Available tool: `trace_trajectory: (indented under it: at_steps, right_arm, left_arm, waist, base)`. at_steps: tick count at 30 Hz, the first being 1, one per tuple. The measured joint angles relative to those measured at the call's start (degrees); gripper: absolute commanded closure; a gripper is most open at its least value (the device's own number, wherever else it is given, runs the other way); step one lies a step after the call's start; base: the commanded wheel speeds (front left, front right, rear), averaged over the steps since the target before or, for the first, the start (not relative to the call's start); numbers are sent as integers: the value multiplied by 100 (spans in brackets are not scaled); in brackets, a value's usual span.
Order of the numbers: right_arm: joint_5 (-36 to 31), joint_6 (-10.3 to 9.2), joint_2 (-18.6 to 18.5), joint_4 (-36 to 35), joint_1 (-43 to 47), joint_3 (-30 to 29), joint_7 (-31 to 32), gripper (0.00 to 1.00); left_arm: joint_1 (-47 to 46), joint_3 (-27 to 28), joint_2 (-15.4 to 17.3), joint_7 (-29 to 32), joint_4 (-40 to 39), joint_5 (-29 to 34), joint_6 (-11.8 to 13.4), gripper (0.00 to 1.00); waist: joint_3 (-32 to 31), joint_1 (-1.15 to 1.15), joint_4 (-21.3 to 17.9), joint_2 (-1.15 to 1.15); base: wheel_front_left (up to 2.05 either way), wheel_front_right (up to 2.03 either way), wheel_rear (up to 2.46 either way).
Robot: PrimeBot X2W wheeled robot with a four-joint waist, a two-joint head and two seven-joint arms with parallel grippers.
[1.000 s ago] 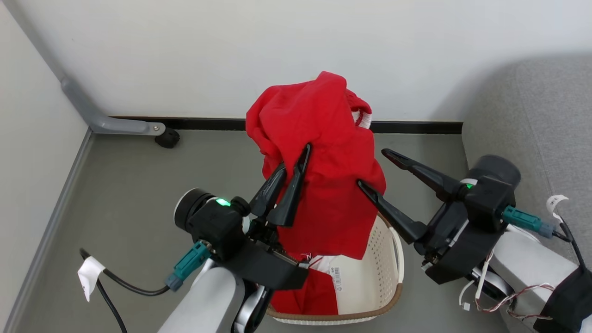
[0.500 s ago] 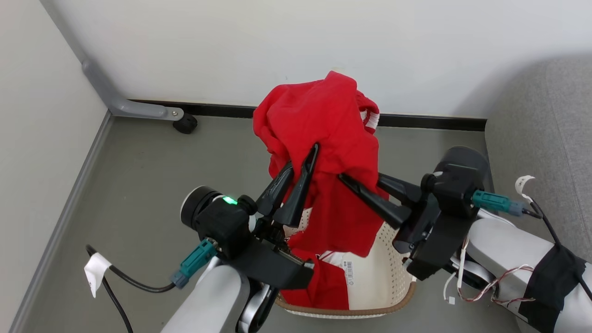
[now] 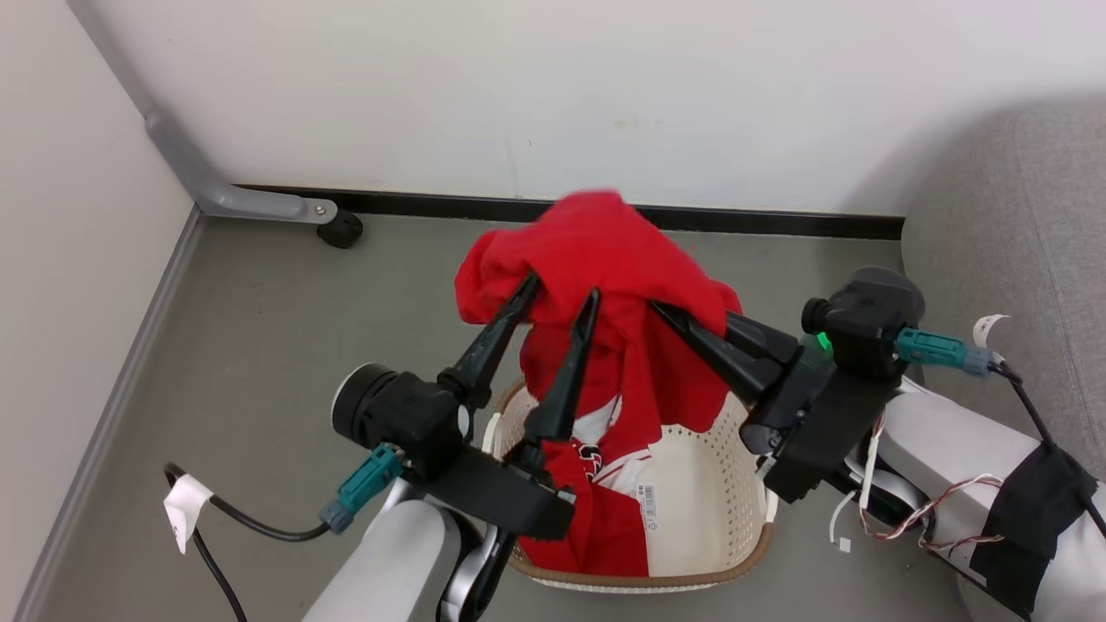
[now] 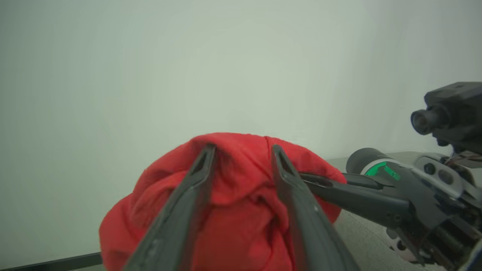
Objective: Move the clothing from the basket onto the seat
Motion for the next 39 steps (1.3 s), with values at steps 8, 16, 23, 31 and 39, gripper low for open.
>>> trace_trajectory:
  at_steps: [8, 16, 23, 31, 39]
  right_arm:
    - [103, 0, 1, 1, -88, -192, 0, 100]
    - [168, 0, 98, 56, -182, -390, -1, 100]
    - [242, 0, 98, 183, -182, -617, -1, 100]
    - [245, 0, 102, 355, -164, -795, -1, 100]
    - [244, 0, 97, 377, -27, -988, -1, 100]
  left_arm:
    - [24, 11, -8, 0, 241, 3, 0, 0]
    - [162, 98, 91, 0, 469, 131, -1, 0]
    - [345, 79, 122, 0, 494, 187, -74, 0]
    - [418, -89, 86, 0, 459, 263, -155, 0]
    - [555, -188, 70, 0, 413, 310, -249, 0]
  waist:
    - [-4, 0, -57, 0]
    - [-20, 0, -264, 0]
    - [-40, 0, -668, 0]
    - [-91, 0, -1110, 0]
    - [-158, 0, -1612, 0]
  base:
    - [0, 0, 0]
    - [0, 0, 0]
    - [0, 0, 0]
    - [0, 0, 0]
    - [0, 0, 0]
